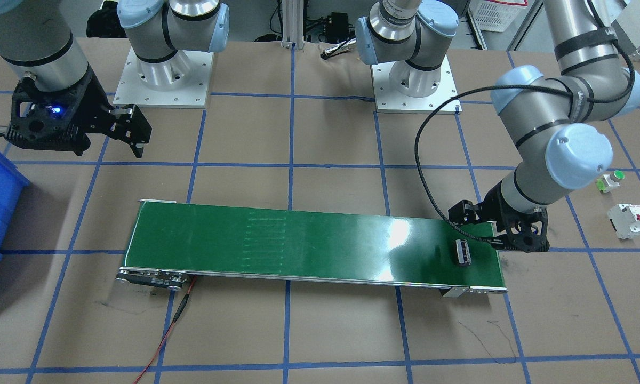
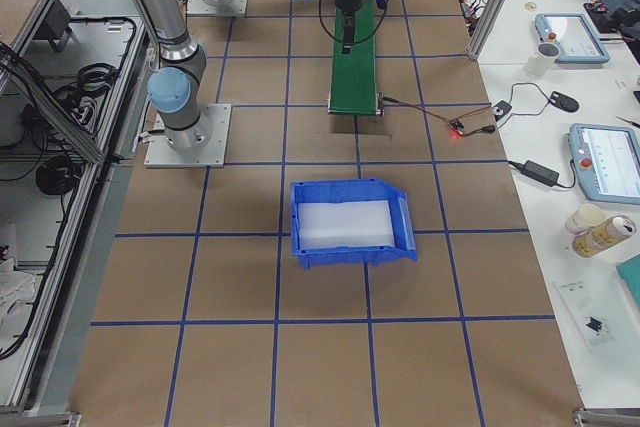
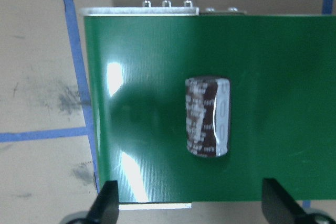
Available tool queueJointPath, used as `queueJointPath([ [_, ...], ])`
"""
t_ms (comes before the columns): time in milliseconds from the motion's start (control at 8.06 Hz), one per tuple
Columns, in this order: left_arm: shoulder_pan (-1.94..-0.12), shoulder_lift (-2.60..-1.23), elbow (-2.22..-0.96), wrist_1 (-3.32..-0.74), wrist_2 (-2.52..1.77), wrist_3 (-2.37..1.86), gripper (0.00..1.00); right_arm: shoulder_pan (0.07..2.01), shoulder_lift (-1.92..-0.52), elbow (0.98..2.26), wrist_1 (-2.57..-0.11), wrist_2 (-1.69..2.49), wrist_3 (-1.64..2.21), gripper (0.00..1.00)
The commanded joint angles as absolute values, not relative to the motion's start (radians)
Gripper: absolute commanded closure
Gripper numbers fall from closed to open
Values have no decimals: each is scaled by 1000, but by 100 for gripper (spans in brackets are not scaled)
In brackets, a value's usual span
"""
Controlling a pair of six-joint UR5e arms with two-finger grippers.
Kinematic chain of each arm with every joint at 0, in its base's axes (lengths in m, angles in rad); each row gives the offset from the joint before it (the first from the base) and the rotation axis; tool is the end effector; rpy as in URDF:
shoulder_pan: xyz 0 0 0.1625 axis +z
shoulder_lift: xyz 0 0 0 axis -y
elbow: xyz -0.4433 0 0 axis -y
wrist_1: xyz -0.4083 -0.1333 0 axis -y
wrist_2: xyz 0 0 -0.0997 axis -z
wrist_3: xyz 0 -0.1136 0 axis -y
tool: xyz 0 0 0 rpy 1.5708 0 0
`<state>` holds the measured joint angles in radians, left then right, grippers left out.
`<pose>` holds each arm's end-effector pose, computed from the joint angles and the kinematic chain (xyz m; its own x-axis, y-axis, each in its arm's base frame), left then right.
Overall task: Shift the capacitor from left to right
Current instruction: 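Lower the capacitor onto the green belt and open the left gripper, then move the right gripper down over the belt's far end while the capacitor rides along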
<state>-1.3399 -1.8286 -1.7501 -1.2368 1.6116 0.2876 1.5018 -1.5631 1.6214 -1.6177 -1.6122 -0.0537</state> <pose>0.0053 -0.5847 0.2951 -0.9982 0.0593 -0.0097 0.0579 0.9922 0.1102 0.0932 -0.5171 0.4674 -0.9991 0.0148 0.0407 0.0153 0.9998 0.0136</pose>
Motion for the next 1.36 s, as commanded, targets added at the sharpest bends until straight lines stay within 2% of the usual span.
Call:
queueJointPath([
  [0,-1359,-1657,-1749,-1406,1626,265,0,1502,-1563,1621,-1618,-1611,-54,0],
  [248,-1359,-1602,-1749,-1437,1626,204,0,1502,-1563,1623,-1618,-1608,-54,0],
  [992,-1361,-1594,-1749,-1450,1660,207,0,1511,-1543,1641,-1637,-1589,-49,0],
  [1240,-1361,-1594,-1749,-1451,1661,207,0,1512,-1455,1647,-1724,-1530,-46,0],
])
